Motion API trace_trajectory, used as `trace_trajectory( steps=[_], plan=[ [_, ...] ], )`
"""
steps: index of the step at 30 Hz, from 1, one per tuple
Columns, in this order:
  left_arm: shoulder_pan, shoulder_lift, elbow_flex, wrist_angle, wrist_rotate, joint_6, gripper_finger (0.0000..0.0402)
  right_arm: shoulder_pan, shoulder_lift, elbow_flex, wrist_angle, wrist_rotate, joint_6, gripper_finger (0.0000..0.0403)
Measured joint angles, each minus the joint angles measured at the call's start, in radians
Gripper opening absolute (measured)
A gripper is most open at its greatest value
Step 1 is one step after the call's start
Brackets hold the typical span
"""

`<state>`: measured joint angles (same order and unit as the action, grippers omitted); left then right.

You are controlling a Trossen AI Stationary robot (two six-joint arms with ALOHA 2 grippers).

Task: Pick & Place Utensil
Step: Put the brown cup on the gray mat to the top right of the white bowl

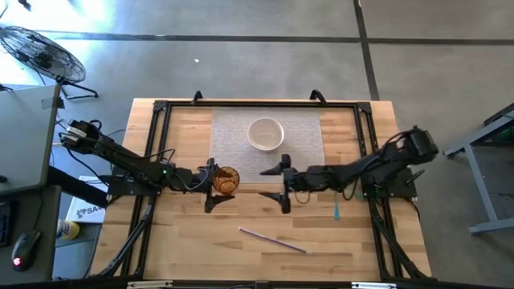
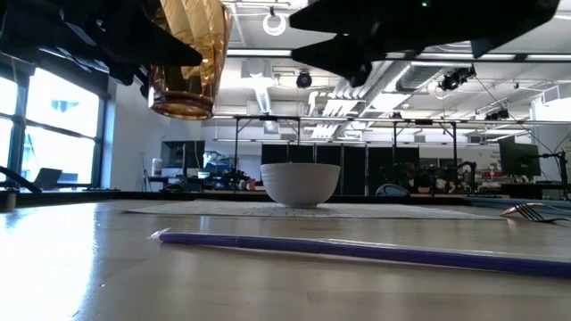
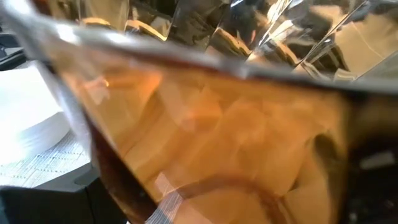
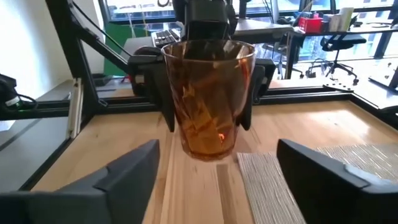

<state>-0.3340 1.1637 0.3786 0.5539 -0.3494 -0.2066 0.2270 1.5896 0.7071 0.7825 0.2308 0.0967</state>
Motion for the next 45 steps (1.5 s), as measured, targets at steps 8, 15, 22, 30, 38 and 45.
trace_trajectory(
  steps=[8, 15, 22, 30, 38, 45],
  plan=[
    [0.000, 0.000, 0.000, 0.039, 0.001, 0.000, 0.0357, -0.021, 0.167, 0.134, 0.000, -0.001, -0.008, 0.0360],
    [0.000, 0.000, 0.000, 0.085, 0.002, 0.000, 0.0357, -0.038, 0.273, 0.211, 0.000, -0.017, 0.021, 0.0361],
    [0.000, 0.021, 0.001, 0.120, 0.002, 0.000, 0.0357, -0.050, 0.343, 0.284, 0.001, -0.076, 0.034, 0.0362],
    [0.000, 0.116, 0.000, 0.244, 0.023, 0.020, 0.0357, -0.050, 0.363, 0.307, 0.000, -0.061, 0.057, 0.0360],
    [0.000, 0.124, 0.000, 0.309, 0.020, 0.027, 0.0357, -0.050, 0.363, 0.307, 0.003, -0.061, 0.075, 0.0360],
    [0.000, 0.124, 0.000, 0.317, 0.022, 0.027, 0.0357, -0.052, 0.363, 0.307, 0.018, -0.068, 0.088, 0.0360]
  ],
)
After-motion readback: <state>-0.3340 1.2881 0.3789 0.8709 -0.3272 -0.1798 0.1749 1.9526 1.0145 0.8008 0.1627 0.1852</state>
